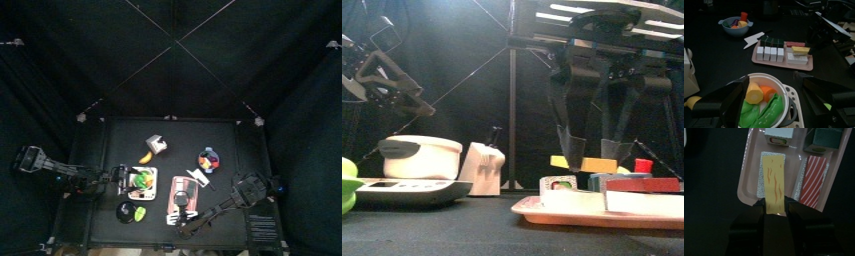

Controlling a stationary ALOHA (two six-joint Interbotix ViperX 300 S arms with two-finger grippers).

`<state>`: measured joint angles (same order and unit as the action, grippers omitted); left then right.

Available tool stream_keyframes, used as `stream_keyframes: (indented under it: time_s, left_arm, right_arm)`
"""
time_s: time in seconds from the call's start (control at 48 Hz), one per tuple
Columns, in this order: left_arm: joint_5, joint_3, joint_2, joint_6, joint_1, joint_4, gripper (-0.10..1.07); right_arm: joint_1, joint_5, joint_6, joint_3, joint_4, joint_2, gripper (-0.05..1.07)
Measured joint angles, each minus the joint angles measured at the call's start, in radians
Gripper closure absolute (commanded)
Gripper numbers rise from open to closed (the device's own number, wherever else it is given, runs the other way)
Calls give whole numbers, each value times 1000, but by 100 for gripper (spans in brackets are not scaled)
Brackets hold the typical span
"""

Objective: Place egg piece on rice

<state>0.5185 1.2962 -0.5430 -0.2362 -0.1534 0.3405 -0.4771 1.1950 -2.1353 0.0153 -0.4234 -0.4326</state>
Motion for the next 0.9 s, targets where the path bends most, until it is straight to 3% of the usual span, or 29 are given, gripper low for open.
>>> stream_keyframes:
  time_s: [0.292,0.729,0.896]
  left_arm:
    - [2,0,0,0,0,0,-5]
    - [2,0,2,2,0,0,-5]
    - [0,0,0,0,0,0,-5]
  right_arm:
    - [18,-60,2,34,2,2,52]
    - [20,-63,2,41,-2,0,52]
    - [20,-63,2,41,-3,2,42]
